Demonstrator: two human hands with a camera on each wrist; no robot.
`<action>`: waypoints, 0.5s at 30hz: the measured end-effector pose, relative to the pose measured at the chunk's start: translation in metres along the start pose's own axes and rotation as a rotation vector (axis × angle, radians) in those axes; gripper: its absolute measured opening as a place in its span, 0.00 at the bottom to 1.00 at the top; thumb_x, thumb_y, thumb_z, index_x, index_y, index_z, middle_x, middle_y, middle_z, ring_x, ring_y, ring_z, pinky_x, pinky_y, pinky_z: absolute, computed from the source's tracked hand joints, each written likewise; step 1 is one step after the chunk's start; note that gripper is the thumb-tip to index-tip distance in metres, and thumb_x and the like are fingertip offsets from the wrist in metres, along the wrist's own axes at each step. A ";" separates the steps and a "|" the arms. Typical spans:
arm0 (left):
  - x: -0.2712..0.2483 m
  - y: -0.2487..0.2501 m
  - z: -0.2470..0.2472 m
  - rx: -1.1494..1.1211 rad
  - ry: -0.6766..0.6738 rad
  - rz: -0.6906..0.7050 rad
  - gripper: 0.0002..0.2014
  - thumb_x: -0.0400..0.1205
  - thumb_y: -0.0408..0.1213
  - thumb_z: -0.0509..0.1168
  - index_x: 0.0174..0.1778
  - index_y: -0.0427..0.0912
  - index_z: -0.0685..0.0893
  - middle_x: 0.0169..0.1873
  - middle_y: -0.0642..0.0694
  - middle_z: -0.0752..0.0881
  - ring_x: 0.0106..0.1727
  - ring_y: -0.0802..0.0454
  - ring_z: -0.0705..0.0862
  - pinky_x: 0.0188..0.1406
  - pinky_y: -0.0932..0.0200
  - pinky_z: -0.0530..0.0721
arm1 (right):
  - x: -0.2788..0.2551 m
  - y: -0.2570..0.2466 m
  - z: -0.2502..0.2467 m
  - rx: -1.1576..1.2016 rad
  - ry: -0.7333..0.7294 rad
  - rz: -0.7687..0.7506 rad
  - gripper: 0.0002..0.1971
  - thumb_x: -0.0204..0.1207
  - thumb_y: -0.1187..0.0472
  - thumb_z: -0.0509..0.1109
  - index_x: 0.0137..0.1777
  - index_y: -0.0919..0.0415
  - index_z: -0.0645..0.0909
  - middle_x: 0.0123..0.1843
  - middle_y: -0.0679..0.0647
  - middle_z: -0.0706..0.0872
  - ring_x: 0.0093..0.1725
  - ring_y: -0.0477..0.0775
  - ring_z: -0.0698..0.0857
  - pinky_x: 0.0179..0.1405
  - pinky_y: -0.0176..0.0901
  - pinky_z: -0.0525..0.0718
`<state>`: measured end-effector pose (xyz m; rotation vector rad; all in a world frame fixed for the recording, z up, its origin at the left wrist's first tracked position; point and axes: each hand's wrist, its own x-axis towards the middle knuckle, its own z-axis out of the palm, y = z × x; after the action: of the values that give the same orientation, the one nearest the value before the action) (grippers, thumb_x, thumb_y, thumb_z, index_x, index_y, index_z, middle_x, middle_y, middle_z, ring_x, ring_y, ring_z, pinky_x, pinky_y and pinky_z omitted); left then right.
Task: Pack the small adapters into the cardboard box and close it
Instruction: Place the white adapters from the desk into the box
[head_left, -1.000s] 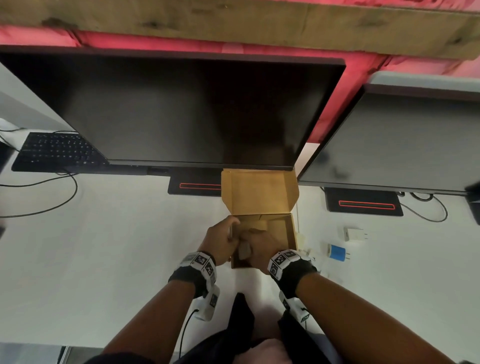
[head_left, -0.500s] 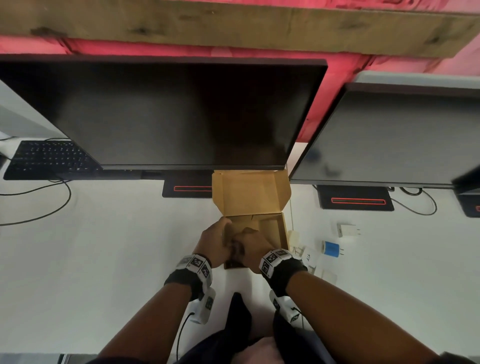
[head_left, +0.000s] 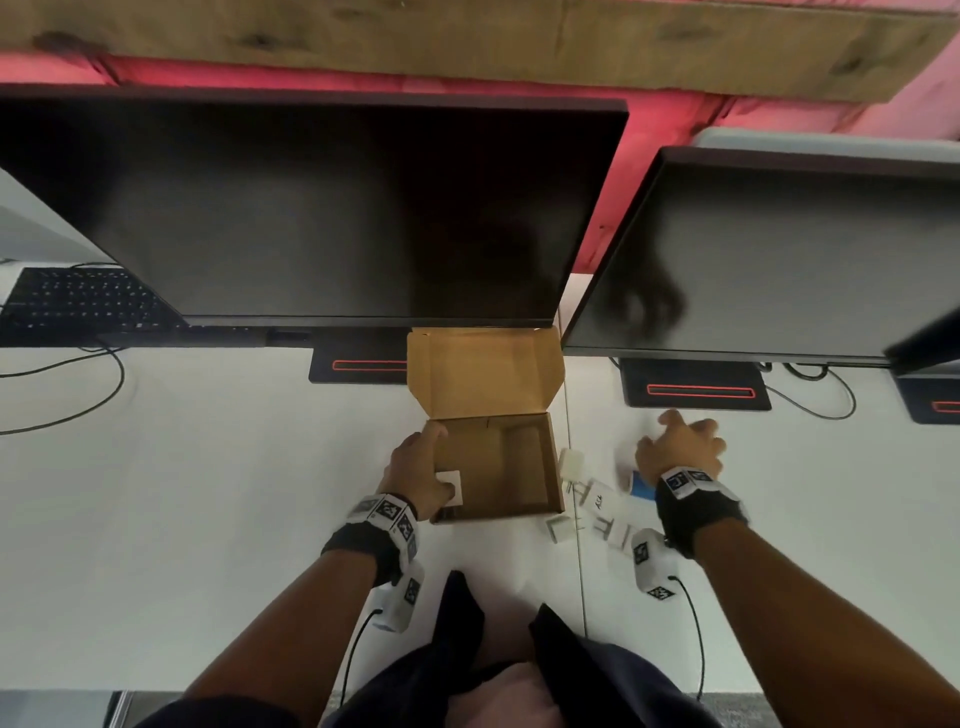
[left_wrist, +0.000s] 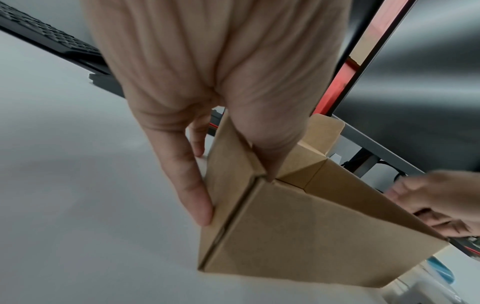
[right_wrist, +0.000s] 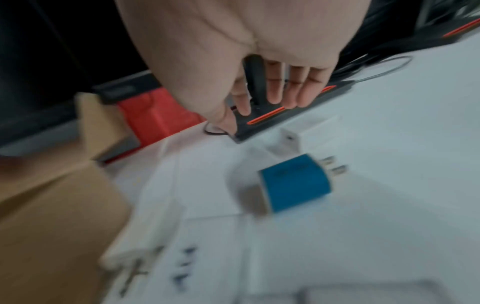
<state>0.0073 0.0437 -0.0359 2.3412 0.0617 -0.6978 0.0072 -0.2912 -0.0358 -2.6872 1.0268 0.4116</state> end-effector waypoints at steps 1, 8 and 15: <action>0.000 0.000 -0.001 -0.001 0.000 0.000 0.34 0.69 0.31 0.74 0.70 0.53 0.70 0.56 0.46 0.80 0.50 0.44 0.84 0.48 0.46 0.87 | 0.005 0.007 0.003 -0.040 -0.028 0.026 0.20 0.77 0.53 0.69 0.69 0.50 0.76 0.68 0.64 0.70 0.66 0.70 0.72 0.64 0.65 0.79; 0.000 -0.002 0.000 0.005 0.000 0.019 0.33 0.69 0.31 0.74 0.68 0.51 0.71 0.57 0.45 0.80 0.53 0.44 0.82 0.51 0.47 0.85 | 0.006 0.024 0.025 0.024 -0.042 -0.041 0.15 0.79 0.62 0.65 0.65 0.58 0.81 0.65 0.66 0.75 0.62 0.71 0.76 0.59 0.58 0.77; 0.003 -0.005 0.000 -0.018 0.014 0.039 0.31 0.69 0.31 0.74 0.67 0.50 0.72 0.58 0.46 0.80 0.54 0.46 0.81 0.48 0.53 0.83 | -0.069 -0.029 0.001 0.512 0.142 -0.577 0.21 0.70 0.67 0.78 0.62 0.55 0.78 0.65 0.54 0.76 0.55 0.55 0.80 0.52 0.44 0.82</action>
<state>0.0087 0.0471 -0.0406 2.3240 0.0291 -0.6591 -0.0226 -0.2273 -0.0099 -2.3993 0.2828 -0.1401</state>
